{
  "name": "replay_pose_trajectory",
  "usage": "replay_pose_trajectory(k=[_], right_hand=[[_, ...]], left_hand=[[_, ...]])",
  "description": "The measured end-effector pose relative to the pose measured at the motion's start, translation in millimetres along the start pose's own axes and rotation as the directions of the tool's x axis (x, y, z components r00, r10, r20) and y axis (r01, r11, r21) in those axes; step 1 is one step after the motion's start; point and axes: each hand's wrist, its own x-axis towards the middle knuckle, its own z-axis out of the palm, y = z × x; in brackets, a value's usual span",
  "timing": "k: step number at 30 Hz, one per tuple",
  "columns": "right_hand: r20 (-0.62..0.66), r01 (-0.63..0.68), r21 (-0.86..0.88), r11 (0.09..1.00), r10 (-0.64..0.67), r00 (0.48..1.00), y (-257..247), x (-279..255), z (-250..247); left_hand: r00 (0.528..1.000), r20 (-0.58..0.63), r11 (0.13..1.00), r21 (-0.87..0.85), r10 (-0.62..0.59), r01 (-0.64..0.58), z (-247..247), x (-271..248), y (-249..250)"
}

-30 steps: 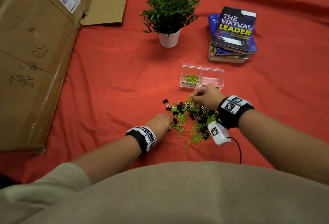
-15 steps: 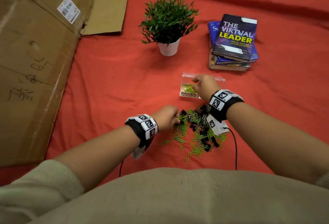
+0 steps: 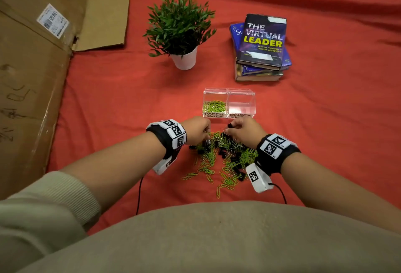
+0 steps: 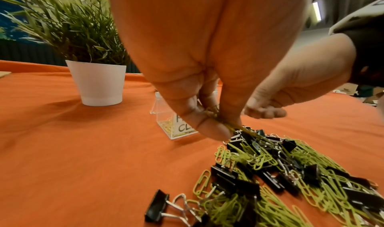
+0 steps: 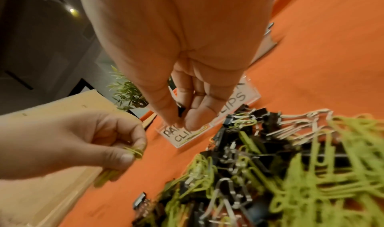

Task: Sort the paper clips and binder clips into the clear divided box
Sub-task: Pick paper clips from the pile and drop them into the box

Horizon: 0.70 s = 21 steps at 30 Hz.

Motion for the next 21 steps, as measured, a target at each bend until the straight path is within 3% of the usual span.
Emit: replay_pose_trajectory(k=[4, 6, 10, 14, 16, 18, 21], right_hand=[[0.038, -0.005, -0.354, 0.935, 0.02, 0.999, 10.2, -2.7, -2.6], [0.011, 0.039, -0.474, 0.88, -0.039, 0.999, 11.5, -4.3, 1.7], [-0.024, 0.215, -0.537, 0.815, -0.27, 0.963, 3.9, -7.7, 18.6], [0.264, 0.424, -0.526, 0.737, -0.332, 0.905, -2.4, -12.1, 43.0], [0.347, 0.489, -0.524, 0.697, -0.35, 0.87, -0.3, -15.4, 53.5], [0.346, 0.52, -0.547, 0.656, -0.389, 0.854, 2.9, -16.6, 60.9], [0.277, 0.469, -0.598, 0.65, -0.381, 0.882, 6.2, -11.6, 63.9]], left_hand=[[0.995, -0.09, 0.997, -0.073, -0.03, 0.023, -12.5, 8.4, -2.4], [0.982, -0.18, 0.994, -0.108, -0.053, 0.034, -21.4, 18.8, -2.2], [0.937, -0.328, 0.987, -0.14, -0.119, 0.076, -35.0, 42.9, -2.5], [0.916, -0.357, 0.98, -0.139, -0.184, 0.143, -33.6, 56.7, -1.5], [0.907, -0.382, 0.979, -0.156, -0.179, 0.128, -30.8, 55.4, -1.1], [0.894, -0.426, 0.98, -0.189, -0.141, 0.064, -26.7, 47.2, -2.5], [0.87, -0.481, 0.976, -0.219, -0.11, 0.002, -14.7, 25.0, -10.0]])
